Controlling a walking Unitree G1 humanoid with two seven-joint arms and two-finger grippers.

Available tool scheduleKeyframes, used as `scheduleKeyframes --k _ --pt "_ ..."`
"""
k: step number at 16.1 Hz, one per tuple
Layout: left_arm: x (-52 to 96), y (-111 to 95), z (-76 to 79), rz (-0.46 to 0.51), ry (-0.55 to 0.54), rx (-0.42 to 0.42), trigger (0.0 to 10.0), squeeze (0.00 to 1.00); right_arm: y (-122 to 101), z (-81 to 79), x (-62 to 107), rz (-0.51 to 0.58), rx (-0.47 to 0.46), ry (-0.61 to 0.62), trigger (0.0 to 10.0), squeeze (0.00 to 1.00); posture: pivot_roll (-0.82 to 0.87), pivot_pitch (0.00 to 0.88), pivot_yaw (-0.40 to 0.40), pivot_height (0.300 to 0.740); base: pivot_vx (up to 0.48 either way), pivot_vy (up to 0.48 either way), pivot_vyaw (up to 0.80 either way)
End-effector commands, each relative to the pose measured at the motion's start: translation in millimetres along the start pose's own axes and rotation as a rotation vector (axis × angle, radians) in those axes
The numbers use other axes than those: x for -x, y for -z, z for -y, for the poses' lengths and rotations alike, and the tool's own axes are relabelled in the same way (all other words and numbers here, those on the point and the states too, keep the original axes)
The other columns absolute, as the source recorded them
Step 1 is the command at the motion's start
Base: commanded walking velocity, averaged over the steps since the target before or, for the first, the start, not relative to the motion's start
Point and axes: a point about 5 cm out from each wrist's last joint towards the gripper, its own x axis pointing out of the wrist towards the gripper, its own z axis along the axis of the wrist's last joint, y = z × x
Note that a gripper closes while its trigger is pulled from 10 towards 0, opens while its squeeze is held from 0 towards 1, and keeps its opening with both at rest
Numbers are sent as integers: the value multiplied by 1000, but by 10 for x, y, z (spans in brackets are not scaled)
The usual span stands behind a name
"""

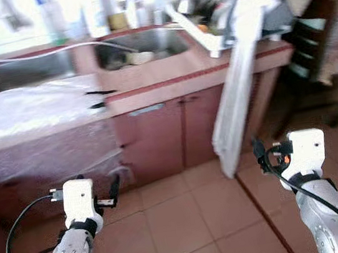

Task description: Kitchen organization

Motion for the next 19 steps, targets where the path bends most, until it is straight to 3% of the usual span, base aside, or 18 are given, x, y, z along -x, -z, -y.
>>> scheduleKeyframes --k 1,5,9,19 --pt "-29 -44 14 9 -3 0 10000 0 -45 -2 -16 18 -27 8 10000 0 -54 0 -4 740 0 0 0" --pt "-172 -151 -19 8 -52 37 10000 0 -101 20 -78 39 -45 32 10000 0 -59 0 2 740 0 0 0" --pt "-224 -204 9 14 -53 50 10000 0 -124 25 -103 45 -44 36 10000 0 -65 0 0 740 0 0 0" --pt "-222 -194 51 -8 -47 51 10000 0 -118 12 -100 43 -42 51 10000 0 -74 11 10 740 0 323 0"
